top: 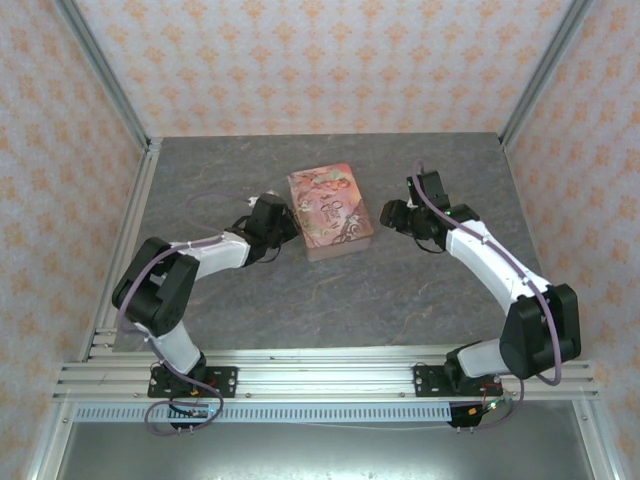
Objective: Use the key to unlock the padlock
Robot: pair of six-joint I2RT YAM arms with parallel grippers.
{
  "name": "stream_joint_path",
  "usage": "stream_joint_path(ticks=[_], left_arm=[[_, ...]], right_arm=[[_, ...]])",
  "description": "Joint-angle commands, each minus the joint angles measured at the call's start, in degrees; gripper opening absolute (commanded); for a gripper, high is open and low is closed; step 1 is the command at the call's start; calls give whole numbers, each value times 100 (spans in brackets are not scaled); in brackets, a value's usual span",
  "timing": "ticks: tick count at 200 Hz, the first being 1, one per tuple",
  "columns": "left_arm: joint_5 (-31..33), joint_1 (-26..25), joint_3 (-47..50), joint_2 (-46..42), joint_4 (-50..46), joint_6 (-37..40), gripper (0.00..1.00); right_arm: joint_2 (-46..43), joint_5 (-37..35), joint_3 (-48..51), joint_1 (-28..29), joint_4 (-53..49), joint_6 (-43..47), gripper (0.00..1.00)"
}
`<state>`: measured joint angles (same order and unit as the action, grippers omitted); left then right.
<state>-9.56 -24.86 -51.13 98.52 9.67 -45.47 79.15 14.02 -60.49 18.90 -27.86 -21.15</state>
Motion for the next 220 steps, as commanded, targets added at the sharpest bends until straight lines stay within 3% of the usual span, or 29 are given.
stream_joint_path(ticks=[1, 75, 220], left_arm=[[-280, -14, -284, 143, -54, 391, 0], [59, 144, -191, 267, -1071, 1035, 0], [-463, 430, -488, -101, -1270, 1370, 0]], right_arm=[[-239, -70, 124, -42, -156, 22, 56], [-322, -103, 212, -39, -174, 55, 56], [-322, -189, 257, -40, -133, 90, 56]])
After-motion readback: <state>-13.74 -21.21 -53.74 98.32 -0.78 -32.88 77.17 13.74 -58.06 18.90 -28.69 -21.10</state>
